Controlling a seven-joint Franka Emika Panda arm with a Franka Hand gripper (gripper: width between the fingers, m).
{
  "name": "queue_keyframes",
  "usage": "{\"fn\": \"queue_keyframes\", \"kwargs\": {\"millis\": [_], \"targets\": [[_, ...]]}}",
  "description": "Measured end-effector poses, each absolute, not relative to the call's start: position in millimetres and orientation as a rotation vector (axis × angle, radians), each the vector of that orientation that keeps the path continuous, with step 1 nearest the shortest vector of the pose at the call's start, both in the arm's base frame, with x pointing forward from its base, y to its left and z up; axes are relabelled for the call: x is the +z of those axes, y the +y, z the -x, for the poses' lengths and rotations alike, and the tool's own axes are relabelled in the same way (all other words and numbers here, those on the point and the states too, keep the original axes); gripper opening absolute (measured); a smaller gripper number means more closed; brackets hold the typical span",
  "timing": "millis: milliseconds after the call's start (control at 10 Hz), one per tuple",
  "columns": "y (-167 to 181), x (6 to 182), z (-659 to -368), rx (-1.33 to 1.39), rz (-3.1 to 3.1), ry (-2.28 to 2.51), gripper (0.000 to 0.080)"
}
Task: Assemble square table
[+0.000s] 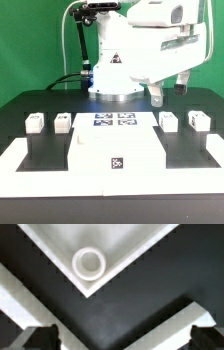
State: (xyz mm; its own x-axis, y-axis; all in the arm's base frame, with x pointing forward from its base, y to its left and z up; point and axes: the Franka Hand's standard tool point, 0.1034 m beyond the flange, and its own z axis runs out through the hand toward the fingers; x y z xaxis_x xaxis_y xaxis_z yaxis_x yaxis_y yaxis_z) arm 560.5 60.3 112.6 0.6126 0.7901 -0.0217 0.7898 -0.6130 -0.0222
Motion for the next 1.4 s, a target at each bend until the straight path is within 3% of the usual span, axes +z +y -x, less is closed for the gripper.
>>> {"fn": "queue_keyframes", "kwargs": {"millis": [800, 1200, 1400], "targets": [[58, 110.8, -559, 0.029, 2.790, -1.438, 0.0650], [37, 77.5, -519, 0.037, 2.599, -1.757, 0.0650], [34, 75.8, -516, 0.045, 2.604, -1.748, 0.0650]]}}
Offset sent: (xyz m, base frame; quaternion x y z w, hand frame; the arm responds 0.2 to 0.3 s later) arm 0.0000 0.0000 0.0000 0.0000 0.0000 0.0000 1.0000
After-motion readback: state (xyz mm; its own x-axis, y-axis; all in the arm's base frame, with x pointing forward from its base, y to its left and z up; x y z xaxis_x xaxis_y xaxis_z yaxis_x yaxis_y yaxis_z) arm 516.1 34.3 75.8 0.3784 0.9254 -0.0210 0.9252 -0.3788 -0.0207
